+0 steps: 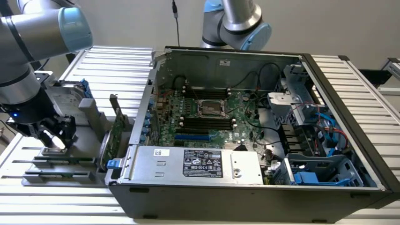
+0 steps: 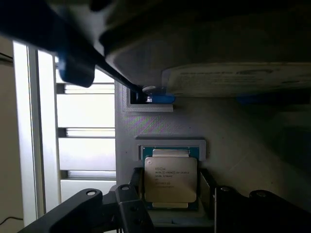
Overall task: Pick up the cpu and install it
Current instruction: 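Pick up the cpu and move it towards the insertion slot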
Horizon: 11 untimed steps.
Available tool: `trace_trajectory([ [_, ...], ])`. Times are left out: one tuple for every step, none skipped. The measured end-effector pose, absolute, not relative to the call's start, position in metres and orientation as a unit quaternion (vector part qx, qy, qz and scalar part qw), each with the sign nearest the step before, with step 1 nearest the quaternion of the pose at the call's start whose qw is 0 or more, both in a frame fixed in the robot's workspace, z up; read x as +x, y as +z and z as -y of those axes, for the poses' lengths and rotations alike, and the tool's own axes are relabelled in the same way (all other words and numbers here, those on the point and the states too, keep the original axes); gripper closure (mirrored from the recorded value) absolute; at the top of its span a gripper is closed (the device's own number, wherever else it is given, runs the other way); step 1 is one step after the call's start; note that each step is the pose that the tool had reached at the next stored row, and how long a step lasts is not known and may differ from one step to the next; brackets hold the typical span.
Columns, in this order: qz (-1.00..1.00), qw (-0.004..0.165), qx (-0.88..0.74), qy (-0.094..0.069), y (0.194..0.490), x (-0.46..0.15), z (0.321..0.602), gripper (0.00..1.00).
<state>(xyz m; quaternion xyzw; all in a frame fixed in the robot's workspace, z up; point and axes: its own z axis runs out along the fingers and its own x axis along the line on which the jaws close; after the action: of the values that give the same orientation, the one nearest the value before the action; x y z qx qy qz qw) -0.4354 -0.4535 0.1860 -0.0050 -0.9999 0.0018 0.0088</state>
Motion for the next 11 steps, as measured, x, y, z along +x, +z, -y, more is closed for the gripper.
trace_trajectory([
  [1.0, 0.009, -0.005, 0.002, 0.187, -0.435, 0.453, 0.45],
  [1.0, 0.009, -0.005, 0.002, 0.189, -0.435, 0.453, 0.45],
  [1.0, 0.009, -0.004, 0.002, 0.191, -0.435, 0.454, 0.45],
  [1.0, 0.009, -0.004, 0.002, 0.193, -0.435, 0.454, 0.45],
  [1.0, 0.009, -0.004, 0.002, 0.195, -0.435, 0.454, 0.45],
  [1.0, 0.009, -0.004, 0.002, 0.198, -0.435, 0.453, 0.45],
  [1.0, 0.009, -0.003, 0.002, 0.202, -0.435, 0.454, 0.45],
  [1.0, 0.009, -0.003, 0.002, 0.205, -0.435, 0.453, 0.45],
  [1.0, 0.01, -0.003, 0.002, 0.21, -0.435, 0.453, 0.45],
  [1.0, 0.01, -0.003, 0.002, 0.214, -0.435, 0.453, 0.45],
  [1.0, 0.01, -0.002, 0.002, 0.219, -0.435, 0.453, 0.45],
])
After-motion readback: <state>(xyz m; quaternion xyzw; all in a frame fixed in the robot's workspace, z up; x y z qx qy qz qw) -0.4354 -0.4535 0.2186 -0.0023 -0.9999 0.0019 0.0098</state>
